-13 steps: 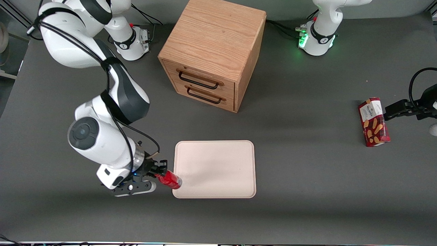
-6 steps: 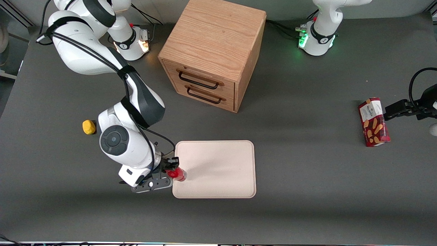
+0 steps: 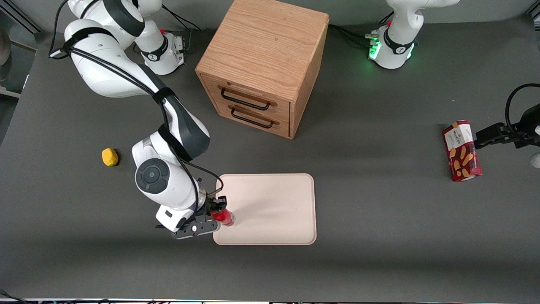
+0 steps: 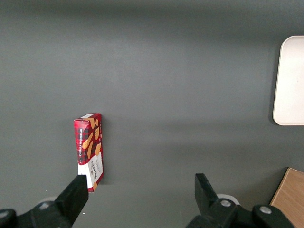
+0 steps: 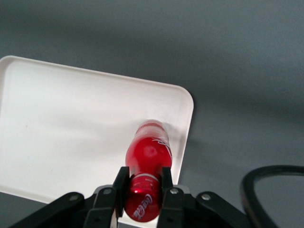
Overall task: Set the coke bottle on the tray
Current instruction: 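Lower the held bottle onto the tray surface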
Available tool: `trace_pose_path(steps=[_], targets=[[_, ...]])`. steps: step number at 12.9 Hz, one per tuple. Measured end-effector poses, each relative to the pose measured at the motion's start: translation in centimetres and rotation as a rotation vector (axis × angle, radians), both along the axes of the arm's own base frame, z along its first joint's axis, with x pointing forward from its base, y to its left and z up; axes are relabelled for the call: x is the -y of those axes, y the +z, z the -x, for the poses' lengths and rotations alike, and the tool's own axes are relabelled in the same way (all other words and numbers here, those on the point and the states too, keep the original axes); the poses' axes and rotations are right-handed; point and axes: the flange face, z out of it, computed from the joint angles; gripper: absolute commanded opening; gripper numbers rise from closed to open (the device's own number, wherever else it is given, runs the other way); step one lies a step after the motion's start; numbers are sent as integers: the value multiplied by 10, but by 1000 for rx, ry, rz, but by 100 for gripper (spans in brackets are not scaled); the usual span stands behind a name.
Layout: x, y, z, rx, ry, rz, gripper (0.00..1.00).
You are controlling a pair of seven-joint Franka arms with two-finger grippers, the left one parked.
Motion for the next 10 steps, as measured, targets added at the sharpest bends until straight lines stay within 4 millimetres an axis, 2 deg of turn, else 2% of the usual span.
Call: trace_pose_path(steps=[4,5,6,7,8,9,10], targets=[[0,-12,-2,9,6,9,0],[0,-14,-2,12,8,13,7],[0,-15,-3,13,9,16,23],[0,-15,-3,13,9,17,48],[1,-15,-3,14,8,17,79],[1,-15,-3,14,8,17,100],[1,-14,-4,18,7,16,100]])
